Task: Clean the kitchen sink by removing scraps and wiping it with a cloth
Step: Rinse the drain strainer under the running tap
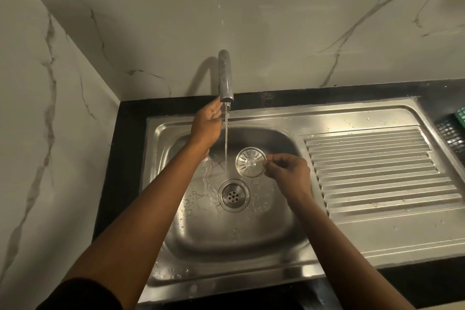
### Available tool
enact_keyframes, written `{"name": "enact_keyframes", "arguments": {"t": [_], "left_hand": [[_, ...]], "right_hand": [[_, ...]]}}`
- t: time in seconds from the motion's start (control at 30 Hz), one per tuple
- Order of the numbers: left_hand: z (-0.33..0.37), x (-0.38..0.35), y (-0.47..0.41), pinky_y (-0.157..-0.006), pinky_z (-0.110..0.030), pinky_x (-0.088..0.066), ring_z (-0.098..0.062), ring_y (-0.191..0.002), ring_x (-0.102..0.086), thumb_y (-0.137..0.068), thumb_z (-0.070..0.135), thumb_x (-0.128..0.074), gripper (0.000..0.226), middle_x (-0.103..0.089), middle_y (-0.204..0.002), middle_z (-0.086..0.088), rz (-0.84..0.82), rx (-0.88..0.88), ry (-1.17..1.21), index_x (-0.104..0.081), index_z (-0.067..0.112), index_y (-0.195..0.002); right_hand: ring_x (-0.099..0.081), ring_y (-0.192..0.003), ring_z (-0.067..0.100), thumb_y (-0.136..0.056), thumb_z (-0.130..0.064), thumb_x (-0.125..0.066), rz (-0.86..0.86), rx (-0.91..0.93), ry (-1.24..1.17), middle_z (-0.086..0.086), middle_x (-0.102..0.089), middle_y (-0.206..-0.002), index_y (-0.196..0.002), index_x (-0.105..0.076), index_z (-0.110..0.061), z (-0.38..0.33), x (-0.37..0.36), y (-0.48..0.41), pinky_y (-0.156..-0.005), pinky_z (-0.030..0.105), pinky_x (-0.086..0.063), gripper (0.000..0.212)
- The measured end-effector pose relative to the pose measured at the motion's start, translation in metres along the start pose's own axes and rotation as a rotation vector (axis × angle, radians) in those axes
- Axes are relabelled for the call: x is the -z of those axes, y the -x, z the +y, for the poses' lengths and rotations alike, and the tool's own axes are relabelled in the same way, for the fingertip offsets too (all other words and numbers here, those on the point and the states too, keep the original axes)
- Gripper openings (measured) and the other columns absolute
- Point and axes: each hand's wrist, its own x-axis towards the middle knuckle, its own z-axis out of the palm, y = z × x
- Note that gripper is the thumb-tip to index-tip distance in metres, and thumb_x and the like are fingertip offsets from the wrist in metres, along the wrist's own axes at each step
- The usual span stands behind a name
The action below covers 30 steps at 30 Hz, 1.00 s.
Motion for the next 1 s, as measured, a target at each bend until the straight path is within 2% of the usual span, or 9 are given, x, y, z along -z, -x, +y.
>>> {"name": "enact_keyframes", "arguments": {"t": [0.17, 0.3, 0.4, 0.5, 0.6, 0.63, 0.77, 0.9, 1.0], "left_hand": [[0.000, 0.000, 0.000, -0.123, -0.043, -0.041, -0.022, -0.150, -0.047, -0.100, -0.011, -0.043, 0.067, -0.044, -0.167, -0.002, -0.028, -0.009, -0.043, -0.040, 0.016, -0.162], [-0.003, 0.001, 0.007, -0.118, -0.033, -0.040, -0.017, -0.148, -0.047, -0.104, 0.002, -0.053, 0.062, -0.041, -0.168, 0.000, -0.088, -0.048, -0.076, -0.040, 0.022, -0.161], [-0.016, -0.003, 0.025, -0.117, -0.037, -0.046, -0.014, -0.135, -0.058, -0.104, 0.012, -0.062, 0.049, -0.057, -0.155, -0.001, -0.104, -0.042, -0.075, -0.055, 0.021, -0.151], [-0.041, -0.006, 0.045, -0.106, -0.042, -0.057, -0.022, -0.115, -0.072, -0.104, 0.013, -0.063, 0.029, -0.074, -0.129, -0.008, -0.090, 0.062, -0.034, -0.070, 0.012, -0.132], [-0.066, -0.006, 0.067, -0.082, -0.027, -0.064, -0.020, -0.092, -0.076, -0.105, 0.011, -0.062, 0.020, -0.078, -0.116, -0.014, -0.103, 0.160, 0.005, -0.073, 0.008, -0.121], [-0.073, -0.006, 0.073, -0.079, -0.027, -0.064, -0.021, -0.089, -0.078, -0.104, 0.011, -0.063, 0.019, -0.079, -0.112, -0.016, -0.093, 0.186, 0.007, -0.074, 0.007, -0.119], [-0.098, -0.006, 0.090, -0.082, -0.036, -0.066, -0.023, -0.089, -0.081, -0.102, 0.012, -0.066, 0.016, -0.082, -0.101, -0.011, -0.055, 0.248, -0.020, -0.078, 0.008, -0.112], [-0.115, -0.001, 0.101, -0.069, -0.024, -0.061, -0.013, -0.078, -0.076, -0.100, 0.011, -0.066, 0.014, -0.081, -0.099, -0.008, -0.029, 0.295, -0.022, -0.078, 0.019, -0.099], [-0.128, 0.004, 0.109, -0.070, -0.028, -0.060, -0.016, -0.078, -0.074, -0.098, 0.012, -0.068, 0.013, -0.081, -0.097, -0.009, -0.011, 0.340, -0.020, -0.077, 0.020, -0.097]], "right_hand": [[-0.077, -0.073, 0.016, -0.088, -0.009, -0.079, -0.011, 0.004, -0.013, -0.001, -0.080, -0.078, -0.087, -0.082, -0.017, 0.000, -0.002, -0.005, -0.070, 0.024, -0.063, 0.009], [-0.078, -0.076, 0.019, -0.088, -0.011, -0.079, -0.027, -0.002, -0.004, 0.000, -0.080, -0.080, -0.089, -0.083, -0.016, 0.001, -0.005, -0.009, -0.073, 0.029, -0.065, 0.006], [-0.078, -0.078, 0.023, -0.088, -0.012, -0.080, -0.028, -0.021, -0.018, 0.001, -0.080, -0.081, -0.090, -0.083, -0.016, 0.003, -0.008, -0.010, -0.074, 0.031, -0.065, 0.006], [-0.078, -0.076, 0.022, -0.087, -0.010, -0.081, -0.018, -0.050, -0.032, 0.001, -0.080, -0.080, -0.087, -0.083, -0.016, 0.007, -0.011, -0.011, -0.072, 0.030, -0.065, 0.007], [-0.076, -0.071, 0.016, -0.086, -0.009, -0.081, -0.011, -0.086, -0.018, 0.001, -0.079, -0.078, -0.084, -0.083, -0.015, 0.013, -0.015, -0.011, -0.069, 0.025, -0.064, 0.007], [-0.076, -0.070, 0.014, -0.086, -0.008, -0.081, -0.013, -0.104, -0.012, 0.002, -0.079, -0.077, -0.084, -0.082, -0.014, 0.016, -0.017, -0.012, -0.068, 0.023, -0.063, 0.007], [-0.075, -0.066, 0.013, -0.084, -0.004, -0.081, -0.031, -0.204, 0.009, 0.003, -0.079, -0.075, -0.084, -0.082, -0.010, 0.028, -0.027, -0.014, -0.064, 0.022, -0.062, 0.007], [-0.071, -0.057, 0.010, -0.083, -0.001, -0.081, -0.051, -0.297, 0.106, 0.001, -0.078, -0.073, -0.082, -0.082, -0.011, 0.050, -0.039, -0.019, -0.057, 0.023, -0.059, 0.010], [-0.069, -0.056, 0.012, -0.082, -0.004, -0.081, -0.057, -0.351, 0.233, 0.001, -0.077, -0.071, -0.081, -0.083, -0.014, 0.071, -0.051, -0.025, -0.058, 0.028, -0.061, 0.010]]}}
